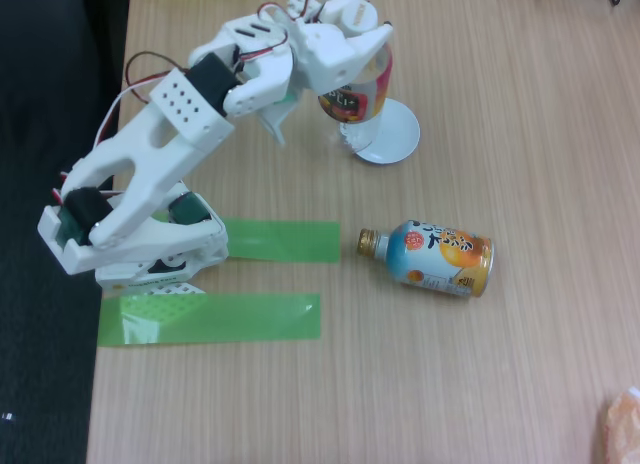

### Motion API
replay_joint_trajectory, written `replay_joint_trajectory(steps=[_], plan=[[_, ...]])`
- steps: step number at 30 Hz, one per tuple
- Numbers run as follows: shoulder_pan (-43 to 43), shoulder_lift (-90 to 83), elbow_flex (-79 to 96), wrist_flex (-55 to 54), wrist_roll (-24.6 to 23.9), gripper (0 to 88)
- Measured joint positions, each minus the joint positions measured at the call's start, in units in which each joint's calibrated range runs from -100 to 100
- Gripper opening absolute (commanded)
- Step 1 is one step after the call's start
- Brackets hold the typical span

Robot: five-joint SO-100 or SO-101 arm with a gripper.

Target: Pick up the plastic bottle and stand it up on the white place

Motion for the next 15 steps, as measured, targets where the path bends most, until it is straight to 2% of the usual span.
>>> replay_joint_trajectory(steps=[15], plan=[[0.00,8.16,-5.87,-0.34,0.00,11.9]])
